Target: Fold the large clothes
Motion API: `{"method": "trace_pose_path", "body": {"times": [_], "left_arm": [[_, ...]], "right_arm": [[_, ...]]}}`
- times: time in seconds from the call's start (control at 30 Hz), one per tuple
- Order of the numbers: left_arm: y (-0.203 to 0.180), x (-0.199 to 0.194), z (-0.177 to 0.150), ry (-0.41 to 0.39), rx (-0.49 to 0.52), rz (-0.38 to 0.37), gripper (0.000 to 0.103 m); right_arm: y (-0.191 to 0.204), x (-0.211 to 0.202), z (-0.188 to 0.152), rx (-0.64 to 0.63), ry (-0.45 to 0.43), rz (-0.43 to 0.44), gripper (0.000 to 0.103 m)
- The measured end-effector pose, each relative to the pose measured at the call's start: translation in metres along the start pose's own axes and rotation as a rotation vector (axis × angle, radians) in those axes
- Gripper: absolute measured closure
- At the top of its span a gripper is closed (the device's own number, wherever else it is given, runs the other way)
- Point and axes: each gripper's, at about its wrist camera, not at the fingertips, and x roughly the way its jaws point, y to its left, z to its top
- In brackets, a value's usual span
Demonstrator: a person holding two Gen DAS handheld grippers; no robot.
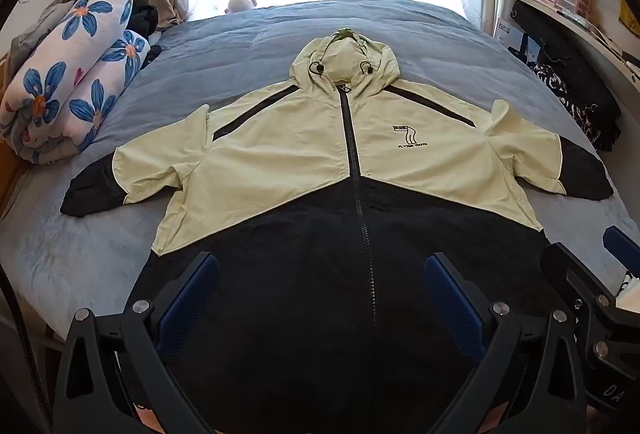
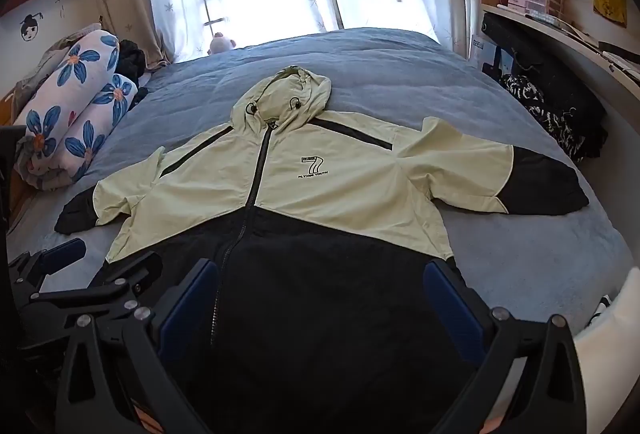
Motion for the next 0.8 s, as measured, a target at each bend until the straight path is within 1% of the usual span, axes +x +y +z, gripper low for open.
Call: {"method": "trace_pose_path", "body": {"times": [0.27, 0.3, 0.33, 0.5, 0.8], "left_arm": [[-0.0025, -0.0035, -0.0023, -0.006, 0.02, 0.002, 0.001], [-0.0017, -0.0006, -0.0088, -0.004, 0.019, 0.0, 0.001], [0.0006, 0.0012, -0.0034, 0.015, -0.003, -0.006, 0.001], [0.0031, 0.0005, -0.0043, 0.025, -0.006, -0.015, 0.001], [0.001, -0.0033, -0.006, 0.025, -0.003, -0.012, 0.001]], "right_arm": [[-0.0006, 0.0011, -0.002, 0.0, 0.005, -0.003, 0.0], [-0.001, 0.0004, -0.0019, 0.0, 0.008, -0.001, 0.0], [-0.001, -0.0009, -0.002, 0.002, 0.009, 0.0, 0.0], [-0.0005, -0.0014, -0.005, 0.006, 0.01, 0.005, 0.0], [-0.0043, -0.0026, -0.0045, 0.017, 0.007, 0.017, 0.0]]}}
